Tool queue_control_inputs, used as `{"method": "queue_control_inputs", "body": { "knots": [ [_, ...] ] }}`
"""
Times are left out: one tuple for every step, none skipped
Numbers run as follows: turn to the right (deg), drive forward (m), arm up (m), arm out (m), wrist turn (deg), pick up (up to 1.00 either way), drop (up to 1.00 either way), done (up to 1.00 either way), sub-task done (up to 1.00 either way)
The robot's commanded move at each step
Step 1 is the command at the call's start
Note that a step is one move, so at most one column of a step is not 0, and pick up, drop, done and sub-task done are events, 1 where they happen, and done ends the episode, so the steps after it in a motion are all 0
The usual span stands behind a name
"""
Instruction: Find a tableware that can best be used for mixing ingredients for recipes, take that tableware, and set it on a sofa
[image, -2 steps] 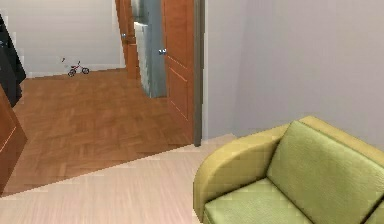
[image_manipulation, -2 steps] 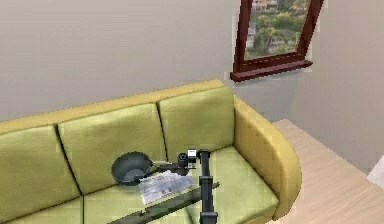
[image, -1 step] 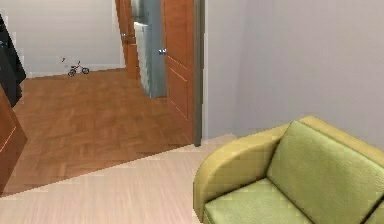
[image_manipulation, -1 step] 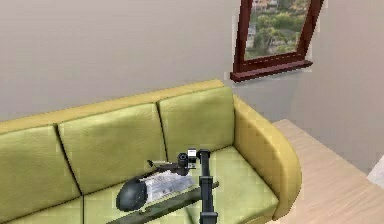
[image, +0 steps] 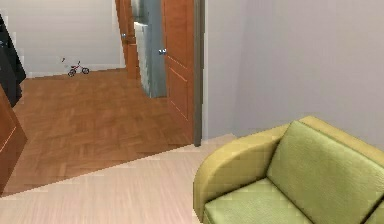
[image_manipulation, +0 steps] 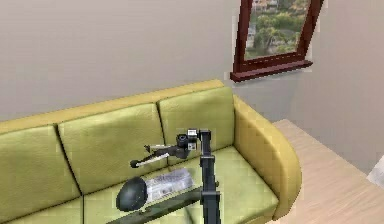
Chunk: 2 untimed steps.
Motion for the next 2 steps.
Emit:
{"method": "queue_control_inputs", "body": {
  "knots": [
    [0.0,0.00,0.00,-0.08,0.0,0.00,0.00,0.00,0.00],
    [0.0,0.00,0.00,0.00,0.0,0.00,0.00,1.00,0.00]
  ]
}}
